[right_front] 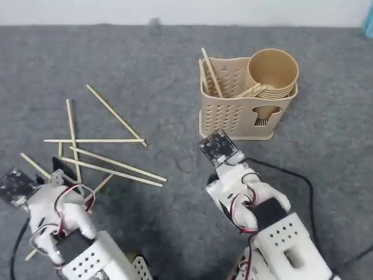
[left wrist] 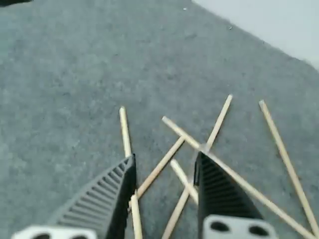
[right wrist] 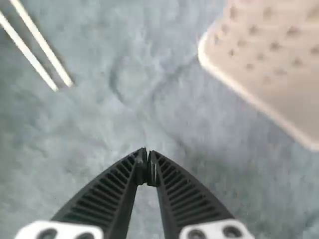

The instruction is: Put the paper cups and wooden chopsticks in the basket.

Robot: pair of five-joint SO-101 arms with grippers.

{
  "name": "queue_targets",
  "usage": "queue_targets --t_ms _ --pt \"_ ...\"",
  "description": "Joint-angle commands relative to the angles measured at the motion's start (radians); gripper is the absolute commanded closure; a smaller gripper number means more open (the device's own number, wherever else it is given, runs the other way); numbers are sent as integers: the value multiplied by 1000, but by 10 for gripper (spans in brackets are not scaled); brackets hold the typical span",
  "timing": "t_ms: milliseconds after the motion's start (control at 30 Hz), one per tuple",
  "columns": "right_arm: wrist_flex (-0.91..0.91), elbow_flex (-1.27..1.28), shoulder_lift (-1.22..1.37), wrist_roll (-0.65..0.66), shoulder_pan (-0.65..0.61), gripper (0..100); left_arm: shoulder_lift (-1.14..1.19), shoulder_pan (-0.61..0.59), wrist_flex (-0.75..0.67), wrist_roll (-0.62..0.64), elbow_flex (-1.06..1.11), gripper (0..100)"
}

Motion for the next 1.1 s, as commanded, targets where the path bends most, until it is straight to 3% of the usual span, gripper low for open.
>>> queue_targets --t_ms 0,133,367,667,833,1067 --pt "47 -198 -4 15 -81 982 54 -3 9 -12 -12 815" --pt "45 -356 114 11 -154 982 103 0 9 -17 -27 812" --pt "-70 -649 602 -86 -176 982 310 28 -26 -34 -96 810" --pt "-323 -957 1171 -86 -220 981 756 -2 -284 -31 -214 811" --pt "-288 -1277 1469 -89 -236 938 1059 -94 -376 68 -354 812" --pt "-154 -1857 1840 -91 -262 922 1498 -163 -319 161 -651 815"
